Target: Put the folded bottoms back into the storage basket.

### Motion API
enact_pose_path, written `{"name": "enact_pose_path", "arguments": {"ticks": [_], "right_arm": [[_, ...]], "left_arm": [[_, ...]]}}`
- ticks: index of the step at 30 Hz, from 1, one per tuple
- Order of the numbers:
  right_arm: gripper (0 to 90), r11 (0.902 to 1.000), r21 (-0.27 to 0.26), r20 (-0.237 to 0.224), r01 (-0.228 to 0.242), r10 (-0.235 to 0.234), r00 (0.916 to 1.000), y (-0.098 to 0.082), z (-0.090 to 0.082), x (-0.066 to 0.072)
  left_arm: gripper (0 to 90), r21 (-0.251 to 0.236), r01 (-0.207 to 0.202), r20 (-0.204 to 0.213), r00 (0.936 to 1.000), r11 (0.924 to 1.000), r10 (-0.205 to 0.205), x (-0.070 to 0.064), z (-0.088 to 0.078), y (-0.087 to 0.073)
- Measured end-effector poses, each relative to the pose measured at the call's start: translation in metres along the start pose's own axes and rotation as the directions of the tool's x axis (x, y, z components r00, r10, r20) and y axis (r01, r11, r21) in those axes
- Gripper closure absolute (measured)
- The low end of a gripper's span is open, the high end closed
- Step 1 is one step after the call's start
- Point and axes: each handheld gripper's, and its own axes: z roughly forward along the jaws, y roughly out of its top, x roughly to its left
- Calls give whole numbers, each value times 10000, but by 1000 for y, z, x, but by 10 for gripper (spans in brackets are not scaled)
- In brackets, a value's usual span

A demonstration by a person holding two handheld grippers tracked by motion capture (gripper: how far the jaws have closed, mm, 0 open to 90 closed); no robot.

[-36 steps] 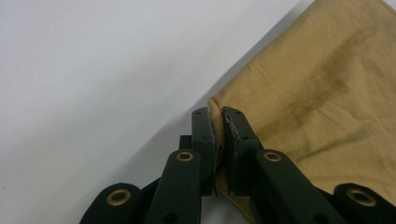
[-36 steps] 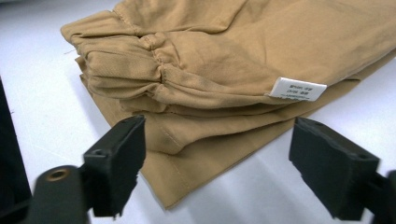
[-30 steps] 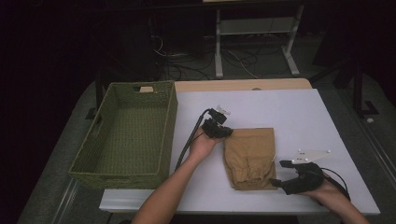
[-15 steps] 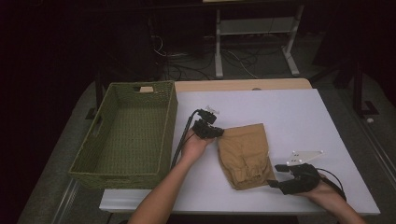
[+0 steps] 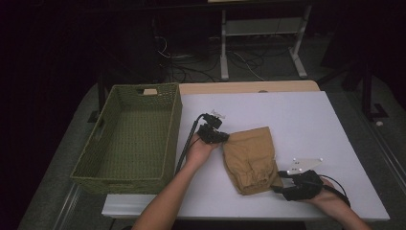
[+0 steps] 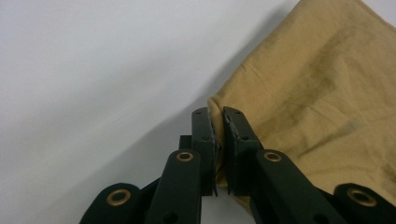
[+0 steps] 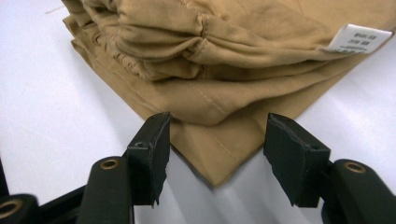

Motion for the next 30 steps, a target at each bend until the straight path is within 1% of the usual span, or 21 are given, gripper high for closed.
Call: {"name": "enact_pose_path", "arguments": {"ticks": [6,8,9,11,14,18,23,27,28,30], "right_arm": [[348,9999,-122,-203,-24,22,9998,-1,1,0],[363,9999,-106,-78,-24,23,10000,-1,1,1],[365,9999,-85,37,105,-105,9999,-1,2,3],[380,9998,-139,61,105,-104,9999,-2,2,3],[423,9998,-221,92,10,-8,10000,-2,2,3],[490,9996,-219,147,156,-153,9998,-2,2,3],[596,9993,-297,-9,243,-244,9997,0,2,4],[714,9986,-312,-14,417,-418,9991,2,4,5],[760,9983,-303,-3,496,-496,9988,3,4,6],[813,9976,-284,51,627,-626,9980,5,5,7]], "left_arm": [[837,17,-10,17,10000,10000,10,1,1,-1],[837,21,-12,13,10000,10000,12,1,1,-1],[837,23,-15,16,10000,10000,15,1,1,-1],[837,21,29,37,10000,10000,-29,1,1,-1],[837,28,-9,14,10000,10000,9,1,1,-1],[837,51,-52,-54,10000,10000,52,-1,2,0],[837,33,-107,-65,9999,9999,108,-1,1,0],[837,-9,-113,-59,9999,9999,113,-2,1,0],[837,-13,-113,-52,9999,9999,113,-2,1,0],[837,0,-113,-27,9999,9999,113,-2,1,0]]}}
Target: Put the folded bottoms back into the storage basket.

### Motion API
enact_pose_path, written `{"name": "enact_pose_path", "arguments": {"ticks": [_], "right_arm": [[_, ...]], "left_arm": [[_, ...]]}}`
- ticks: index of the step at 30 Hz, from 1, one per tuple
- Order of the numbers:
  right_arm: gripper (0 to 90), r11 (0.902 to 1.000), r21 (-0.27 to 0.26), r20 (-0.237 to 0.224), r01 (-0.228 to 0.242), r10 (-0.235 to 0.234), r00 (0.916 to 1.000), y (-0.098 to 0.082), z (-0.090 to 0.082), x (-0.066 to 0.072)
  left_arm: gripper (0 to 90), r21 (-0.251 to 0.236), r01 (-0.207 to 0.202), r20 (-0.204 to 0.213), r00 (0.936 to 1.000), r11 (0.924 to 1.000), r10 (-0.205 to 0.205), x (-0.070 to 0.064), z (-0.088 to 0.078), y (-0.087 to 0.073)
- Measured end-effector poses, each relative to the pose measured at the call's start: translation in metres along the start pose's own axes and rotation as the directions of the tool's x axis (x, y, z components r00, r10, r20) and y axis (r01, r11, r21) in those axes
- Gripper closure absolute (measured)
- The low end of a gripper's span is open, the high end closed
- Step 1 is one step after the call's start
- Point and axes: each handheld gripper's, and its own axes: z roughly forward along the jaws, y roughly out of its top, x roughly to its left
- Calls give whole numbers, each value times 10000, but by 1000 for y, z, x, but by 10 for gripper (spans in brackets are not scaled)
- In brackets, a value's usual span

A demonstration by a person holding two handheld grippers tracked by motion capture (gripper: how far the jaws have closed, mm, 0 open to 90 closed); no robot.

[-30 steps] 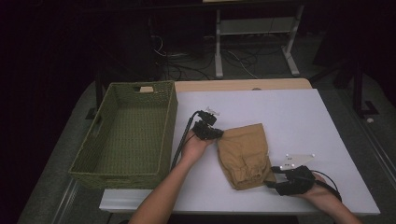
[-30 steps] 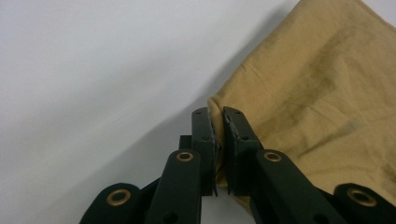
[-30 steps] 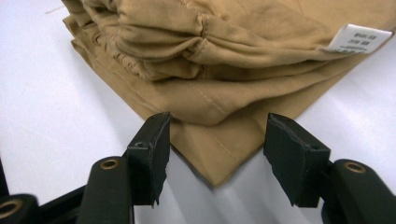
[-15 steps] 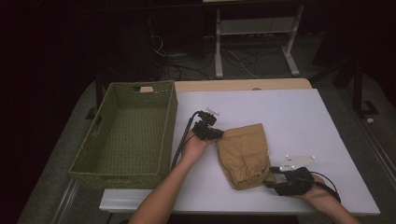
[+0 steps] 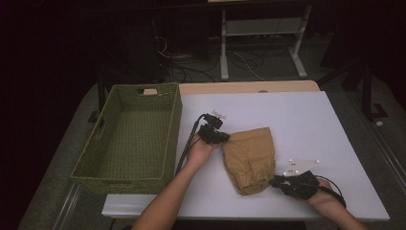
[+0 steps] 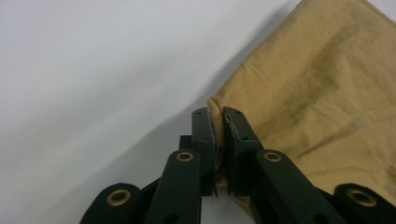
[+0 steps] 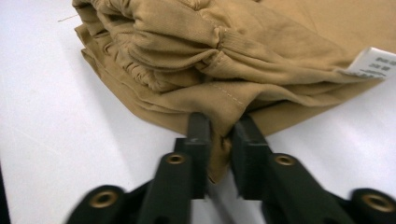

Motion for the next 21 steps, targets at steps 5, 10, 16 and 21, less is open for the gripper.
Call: {"name": "enact_pose_path", "arguments": {"ticks": [5,10,16,21], "right_arm": [[861,9999,11,-82,-144,144,9999,2,1,-2],[865,9986,-208,-361,-480,472,9982,6,-1,-4],[865,9945,-711,-514,-769,734,9960,10,-8,-7],[865,9894,-1107,-541,-935,879,9947,16,-12,-10]], "left_arm": [[838,-181,98,116,9999,9998,-96,0,-3,1],[839,-420,37,214,9998,9991,-28,-3,-10,4],[839,-807,-197,391,9990,9965,229,-11,-22,11],[840,-1135,-465,656,9964,9925,542,-21,-33,16]]}}
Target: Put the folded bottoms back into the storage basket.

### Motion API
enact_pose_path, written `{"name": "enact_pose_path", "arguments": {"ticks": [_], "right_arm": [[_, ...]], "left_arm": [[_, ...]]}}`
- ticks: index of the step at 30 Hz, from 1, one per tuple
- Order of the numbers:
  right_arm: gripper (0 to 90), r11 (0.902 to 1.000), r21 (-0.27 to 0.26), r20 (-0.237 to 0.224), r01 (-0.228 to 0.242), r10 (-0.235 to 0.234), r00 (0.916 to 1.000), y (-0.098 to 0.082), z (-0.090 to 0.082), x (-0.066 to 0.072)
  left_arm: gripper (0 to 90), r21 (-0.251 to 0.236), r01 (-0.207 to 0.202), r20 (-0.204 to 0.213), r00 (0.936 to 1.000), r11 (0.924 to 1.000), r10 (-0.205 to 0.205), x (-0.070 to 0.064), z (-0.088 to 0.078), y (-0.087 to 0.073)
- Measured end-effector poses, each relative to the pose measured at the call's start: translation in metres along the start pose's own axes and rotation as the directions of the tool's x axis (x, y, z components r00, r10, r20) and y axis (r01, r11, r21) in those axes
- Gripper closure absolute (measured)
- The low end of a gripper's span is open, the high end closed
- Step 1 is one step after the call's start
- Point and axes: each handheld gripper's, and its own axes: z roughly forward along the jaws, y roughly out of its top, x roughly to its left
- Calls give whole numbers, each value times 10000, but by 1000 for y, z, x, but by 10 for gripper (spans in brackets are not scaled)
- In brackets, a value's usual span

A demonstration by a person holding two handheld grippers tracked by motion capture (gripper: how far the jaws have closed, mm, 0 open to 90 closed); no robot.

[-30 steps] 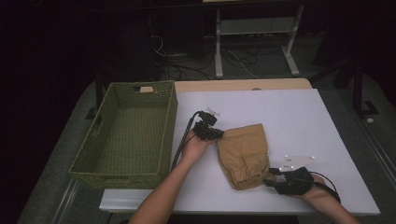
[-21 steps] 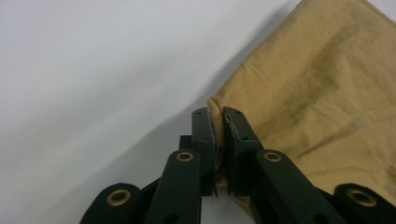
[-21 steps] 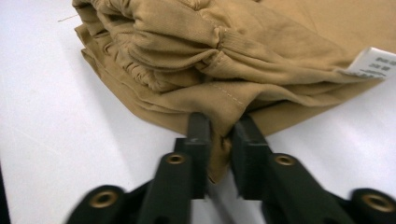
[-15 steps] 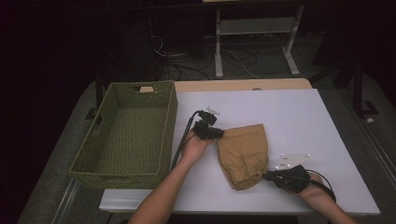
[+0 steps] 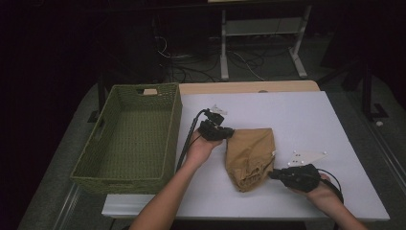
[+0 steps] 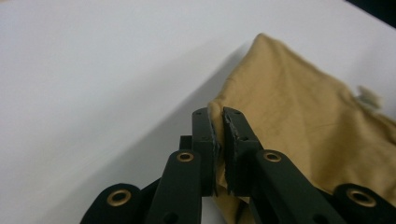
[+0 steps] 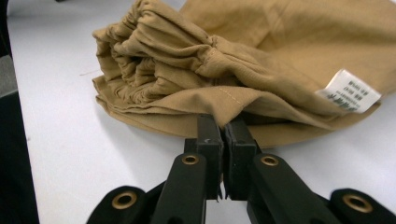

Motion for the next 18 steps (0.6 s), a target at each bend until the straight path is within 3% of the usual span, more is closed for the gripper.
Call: {"name": "enact_pose_path", "arguments": {"ticks": [8,18], "right_arm": [[866,9988,-475,-13,-155,155,9999,11,-2,-2],[866,9938,-1073,-241,-276,251,9994,33,0,-8]], "left_arm": [[841,-152,-398,469,9981,9991,405,-15,-5,7],[843,-220,-572,594,9965,9981,585,-23,-11,12]]}}
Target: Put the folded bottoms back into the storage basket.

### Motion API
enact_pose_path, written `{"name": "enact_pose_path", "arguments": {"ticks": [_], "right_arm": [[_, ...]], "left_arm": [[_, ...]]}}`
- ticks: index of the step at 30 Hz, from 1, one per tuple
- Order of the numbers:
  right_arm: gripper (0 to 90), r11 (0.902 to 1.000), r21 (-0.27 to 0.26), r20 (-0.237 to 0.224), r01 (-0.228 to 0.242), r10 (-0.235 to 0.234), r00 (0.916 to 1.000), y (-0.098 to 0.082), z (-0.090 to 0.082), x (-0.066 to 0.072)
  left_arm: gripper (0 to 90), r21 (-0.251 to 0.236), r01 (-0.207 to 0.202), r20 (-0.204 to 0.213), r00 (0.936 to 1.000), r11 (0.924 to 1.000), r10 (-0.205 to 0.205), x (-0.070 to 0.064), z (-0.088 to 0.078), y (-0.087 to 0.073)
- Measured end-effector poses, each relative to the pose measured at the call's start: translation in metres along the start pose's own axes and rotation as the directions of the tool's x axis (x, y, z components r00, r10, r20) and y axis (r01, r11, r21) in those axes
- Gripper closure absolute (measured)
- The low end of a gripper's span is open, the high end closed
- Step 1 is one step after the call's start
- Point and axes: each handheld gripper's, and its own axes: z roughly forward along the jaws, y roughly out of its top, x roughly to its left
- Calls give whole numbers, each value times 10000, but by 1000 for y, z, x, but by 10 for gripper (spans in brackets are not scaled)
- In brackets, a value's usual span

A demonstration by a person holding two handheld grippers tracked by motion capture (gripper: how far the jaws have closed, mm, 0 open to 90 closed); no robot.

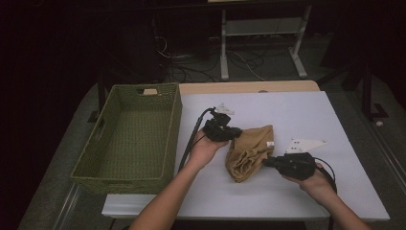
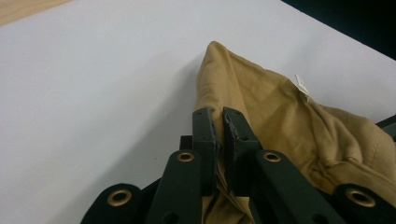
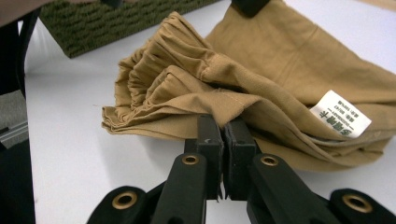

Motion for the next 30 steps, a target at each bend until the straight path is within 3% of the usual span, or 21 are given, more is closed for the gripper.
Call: {"name": "enact_pose_path", "arguments": {"ticks": [10,14,17,30], "right_arm": [[866,9984,-380,-445,-429,412,9982,17,4,-6],[866,9986,-415,-488,-328,308,9983,27,5,-6],[866,9987,-449,-561,-231,206,9982,37,5,-4],[866,9982,-571,-989,204,-260,9948,70,8,1]], "left_arm": [[842,250,208,-78,9998,9995,-206,1,-8,8],[842,259,335,-218,9992,9991,-330,4,-17,14],[842,145,692,-114,9975,9975,-690,6,-25,18],[842,77,842,-687,9941,9964,-835,8,-59,33]]}}
